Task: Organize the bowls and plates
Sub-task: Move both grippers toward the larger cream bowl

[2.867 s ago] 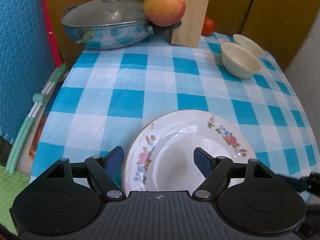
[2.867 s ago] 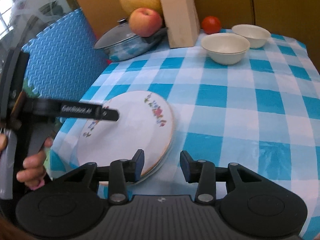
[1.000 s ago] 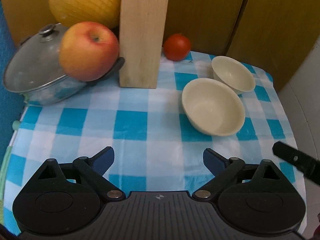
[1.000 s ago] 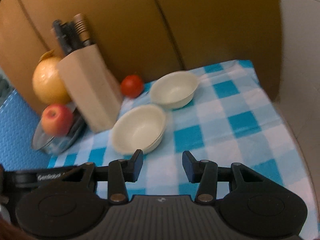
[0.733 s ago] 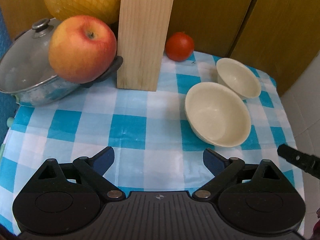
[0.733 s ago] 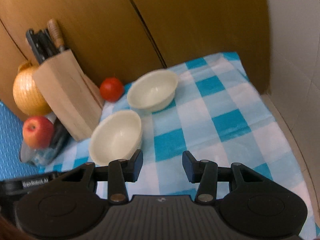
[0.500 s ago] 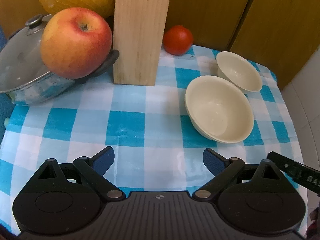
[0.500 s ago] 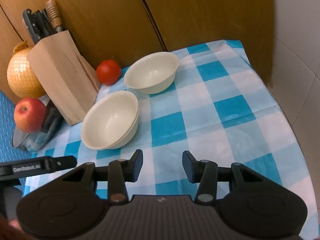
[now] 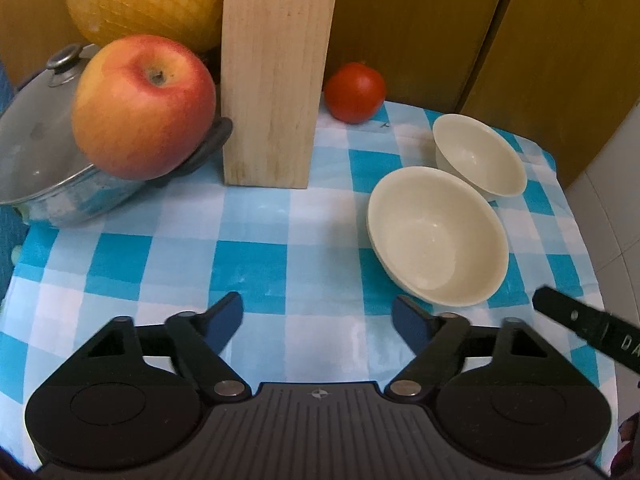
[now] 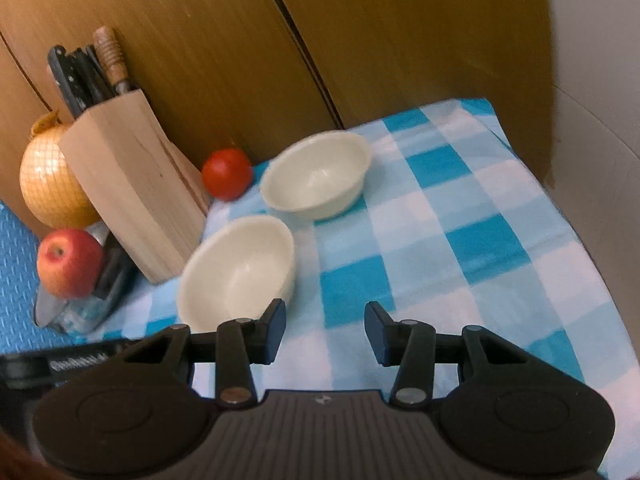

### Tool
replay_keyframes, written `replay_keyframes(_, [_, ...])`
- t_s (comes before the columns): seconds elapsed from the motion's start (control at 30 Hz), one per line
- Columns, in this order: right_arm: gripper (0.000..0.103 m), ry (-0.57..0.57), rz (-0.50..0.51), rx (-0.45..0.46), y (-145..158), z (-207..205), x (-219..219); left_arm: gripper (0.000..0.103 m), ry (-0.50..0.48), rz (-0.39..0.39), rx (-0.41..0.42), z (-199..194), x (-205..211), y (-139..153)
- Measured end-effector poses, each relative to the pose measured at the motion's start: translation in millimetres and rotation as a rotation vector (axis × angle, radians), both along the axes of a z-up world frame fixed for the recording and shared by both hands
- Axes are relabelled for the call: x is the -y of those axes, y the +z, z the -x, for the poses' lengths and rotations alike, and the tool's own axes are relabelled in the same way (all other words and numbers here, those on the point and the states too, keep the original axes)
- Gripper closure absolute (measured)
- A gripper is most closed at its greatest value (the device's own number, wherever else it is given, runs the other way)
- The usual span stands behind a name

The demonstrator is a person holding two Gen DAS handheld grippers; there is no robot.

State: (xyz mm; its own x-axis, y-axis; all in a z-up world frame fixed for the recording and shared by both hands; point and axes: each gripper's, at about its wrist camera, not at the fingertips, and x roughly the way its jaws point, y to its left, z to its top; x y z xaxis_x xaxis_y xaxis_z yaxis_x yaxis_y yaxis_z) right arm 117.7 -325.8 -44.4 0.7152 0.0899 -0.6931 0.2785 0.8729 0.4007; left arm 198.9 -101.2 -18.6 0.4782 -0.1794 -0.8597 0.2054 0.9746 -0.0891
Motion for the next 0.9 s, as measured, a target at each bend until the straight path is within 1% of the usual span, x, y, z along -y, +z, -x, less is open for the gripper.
replay_keyframes(0.1, [0.06, 0.013, -0.025, 0.049, 10.8, -7.0, -1.8, 0.022, -0.007, 0.023, 0.011, -4.6, 3.0, 6.1])
replay_keyframes(0.23, [0.06, 0.022, -0.079, 0.05, 8.7, -21.3, -3.7, 0.021, -0.012, 0.04, 0.06, -16.6, 11.5, 16.9])
replay_keyframes(0.37, [0.06, 0.014, -0.108, 0.041, 1.1, -29.9, -3.0, 0.023, -0.017, 0.06, 0.03, -31.1, 20.7, 10.5])
replay_keyframes(0.47, [0.06, 0.018, -0.099, 0.055, 2.9, -32.4, -3.6, 0.026, -0.015, 0.016, 0.019, -34.7, 28.5, 0.0])
replay_keyframes(0.53, [0.06, 0.026, -0.095, 0.071, 6.2, -33.1, -5.4, 0.031, -0.008, -0.022, 0.019, -36.9, 31.4, -5.9])
replay_keyframes(0.57, [0.06, 0.036, -0.097, 0.074, 7.1, -34.2, -6.4, 0.035, -0.004, -0.028, 0.019, -38.8, 31.6, -8.2])
replay_keyframes(0.67, [0.06, 0.053, -0.132, 0.066, 3.3, -38.2, -8.6, 0.037, -0.006, -0.007, -0.007, -41.8, 29.9, -13.1])
replay_keyframes(0.8, [0.06, 0.062, -0.172, 0.062, -0.2, -41.8, -9.1, 0.037, -0.038, 0.003, -0.011, -42.9, 33.8, -14.9])
replay_keyframes(0.9, [0.06, 0.06, -0.199, 0.061, -1.5, -42.7, -7.8, 0.036, -0.048, 0.039, -0.024, -45.3, 34.3, -15.6])
